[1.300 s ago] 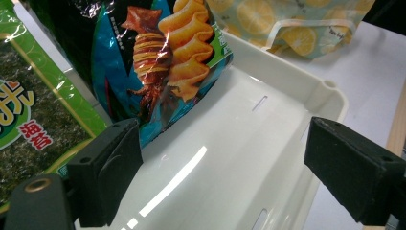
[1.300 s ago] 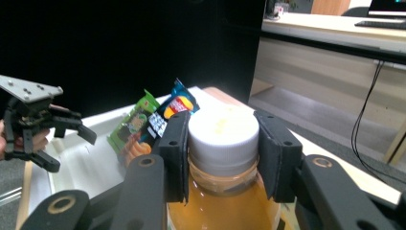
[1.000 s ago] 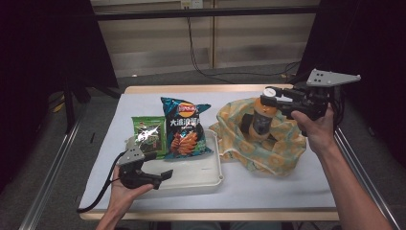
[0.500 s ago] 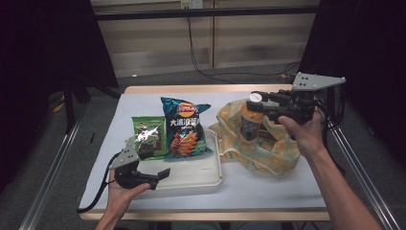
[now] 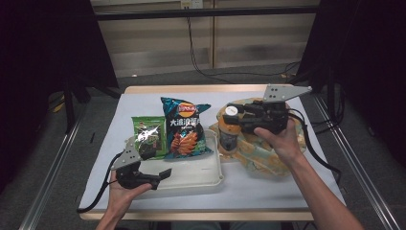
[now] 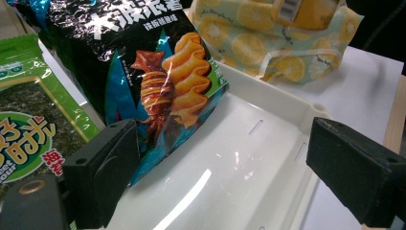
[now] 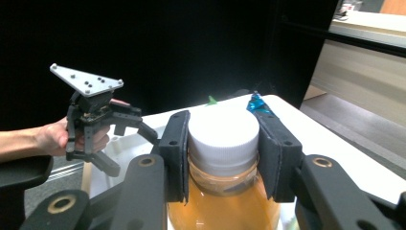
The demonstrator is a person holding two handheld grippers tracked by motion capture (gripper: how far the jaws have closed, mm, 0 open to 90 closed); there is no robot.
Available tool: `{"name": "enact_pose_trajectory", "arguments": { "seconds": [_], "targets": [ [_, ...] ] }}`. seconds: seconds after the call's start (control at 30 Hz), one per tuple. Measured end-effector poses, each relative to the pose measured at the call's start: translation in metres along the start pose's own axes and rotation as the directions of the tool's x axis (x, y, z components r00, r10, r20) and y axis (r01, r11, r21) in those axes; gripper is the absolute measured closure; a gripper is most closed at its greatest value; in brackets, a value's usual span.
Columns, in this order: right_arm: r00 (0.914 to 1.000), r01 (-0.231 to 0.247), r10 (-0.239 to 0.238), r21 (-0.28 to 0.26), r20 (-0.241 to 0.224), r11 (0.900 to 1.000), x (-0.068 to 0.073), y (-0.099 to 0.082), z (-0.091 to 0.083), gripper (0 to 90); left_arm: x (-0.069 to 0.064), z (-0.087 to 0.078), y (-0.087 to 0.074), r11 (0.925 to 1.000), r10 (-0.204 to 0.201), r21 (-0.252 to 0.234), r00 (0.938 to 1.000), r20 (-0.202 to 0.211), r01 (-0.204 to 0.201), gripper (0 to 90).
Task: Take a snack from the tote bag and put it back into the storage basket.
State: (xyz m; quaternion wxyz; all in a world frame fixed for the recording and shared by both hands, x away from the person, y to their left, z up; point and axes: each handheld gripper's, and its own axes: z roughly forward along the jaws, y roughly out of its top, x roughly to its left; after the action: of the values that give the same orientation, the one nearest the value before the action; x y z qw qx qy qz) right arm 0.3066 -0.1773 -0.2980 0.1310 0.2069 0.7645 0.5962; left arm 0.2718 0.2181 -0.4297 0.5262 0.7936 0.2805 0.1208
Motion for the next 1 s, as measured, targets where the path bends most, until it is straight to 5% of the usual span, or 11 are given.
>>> {"name": "enact_pose_trajectory", "arguments": {
  "seconds": [0.6, 1.0],
  "targets": [
    [0.9941, -0.001, 0.007, 0.061, -0.108, 0.9982, 0.019, -0.034, 0.05, 59.4, 0.002, 0.002, -0.001, 1.0, 0.0, 0.007, 1.0, 0.005, 0.0, 10.4],
    [0.992, -0.01, 0.024, 0.106, -0.124, 0.9944, 0.023, -0.055, 0.072, 59.4, 0.002, 0.001, -0.001, 0.9999, 0.004, 0.012, 1.0, -0.002, -0.004, 10.9]
  ]
}}
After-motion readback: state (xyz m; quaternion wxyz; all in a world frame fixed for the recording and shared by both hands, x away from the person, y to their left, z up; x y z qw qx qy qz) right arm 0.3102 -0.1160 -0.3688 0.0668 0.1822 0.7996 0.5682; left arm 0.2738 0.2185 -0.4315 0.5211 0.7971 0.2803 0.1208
